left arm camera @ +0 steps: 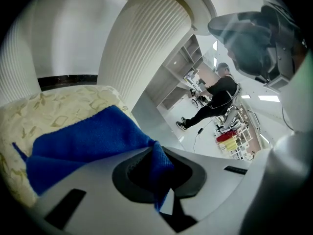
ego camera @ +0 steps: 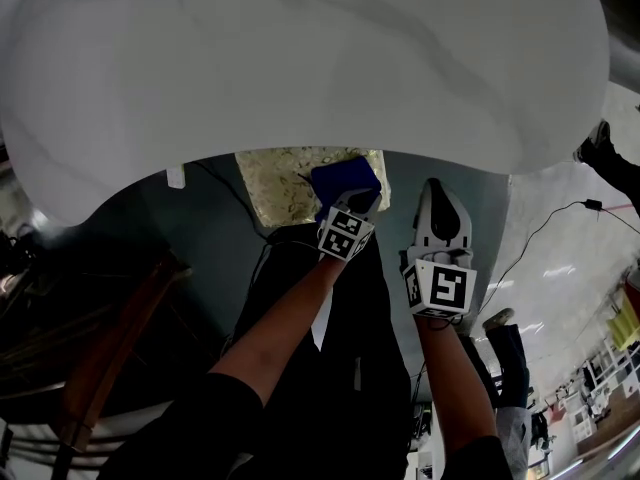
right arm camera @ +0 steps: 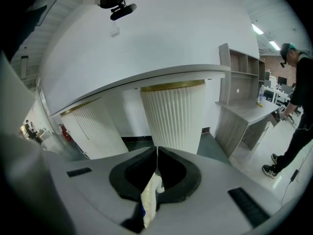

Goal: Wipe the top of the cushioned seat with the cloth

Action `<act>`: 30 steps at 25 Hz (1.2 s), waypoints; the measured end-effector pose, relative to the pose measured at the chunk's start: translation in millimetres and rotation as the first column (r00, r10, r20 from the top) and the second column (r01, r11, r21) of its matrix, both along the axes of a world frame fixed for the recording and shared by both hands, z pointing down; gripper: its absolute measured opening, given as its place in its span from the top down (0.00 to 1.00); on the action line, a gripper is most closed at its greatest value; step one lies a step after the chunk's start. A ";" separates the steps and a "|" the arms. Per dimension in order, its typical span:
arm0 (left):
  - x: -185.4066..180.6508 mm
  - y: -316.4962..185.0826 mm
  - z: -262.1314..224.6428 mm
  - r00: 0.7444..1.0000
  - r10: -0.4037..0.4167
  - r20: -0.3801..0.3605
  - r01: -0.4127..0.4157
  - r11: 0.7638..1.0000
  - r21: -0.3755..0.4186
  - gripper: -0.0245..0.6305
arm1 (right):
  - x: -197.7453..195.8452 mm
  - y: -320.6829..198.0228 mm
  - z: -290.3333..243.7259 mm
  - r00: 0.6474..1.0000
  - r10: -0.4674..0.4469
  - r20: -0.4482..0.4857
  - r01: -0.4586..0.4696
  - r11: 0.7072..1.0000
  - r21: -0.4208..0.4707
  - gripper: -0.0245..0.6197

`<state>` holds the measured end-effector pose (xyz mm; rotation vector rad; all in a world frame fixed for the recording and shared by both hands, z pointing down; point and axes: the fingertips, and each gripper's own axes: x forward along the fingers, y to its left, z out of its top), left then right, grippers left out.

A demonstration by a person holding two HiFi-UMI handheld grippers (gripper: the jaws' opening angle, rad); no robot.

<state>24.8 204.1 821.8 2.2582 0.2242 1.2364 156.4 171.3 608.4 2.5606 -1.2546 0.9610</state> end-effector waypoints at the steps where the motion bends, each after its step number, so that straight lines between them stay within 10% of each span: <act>1: -0.4 0.3 -0.9 1.000 -0.013 -0.001 0.013 1.000 0.005 0.91 | -2.4 0.7 0.4 1.000 0.003 0.001 -0.003 1.000 -0.001 0.90; 10: 31.2 -20.8 -70.0 0.969 -0.171 -0.177 0.165 0.985 -0.049 0.91 | -23.7 -4.4 -13.2 0.999 0.042 -0.010 -0.042 0.999 0.006 0.90; 17: -13.8 -55.3 -181.5 0.925 -0.218 -0.310 0.222 0.975 -0.023 0.91 | -73.0 -11.1 -101.2 0.994 0.101 -0.035 -0.098 0.992 0.079 0.90; 30: -116.1 -134.8 -481.5 0.773 -0.183 -0.607 0.358 0.917 0.179 0.91 | -202.2 -34.0 -292.3 0.989 -0.119 -0.087 0.129 0.983 0.127 0.90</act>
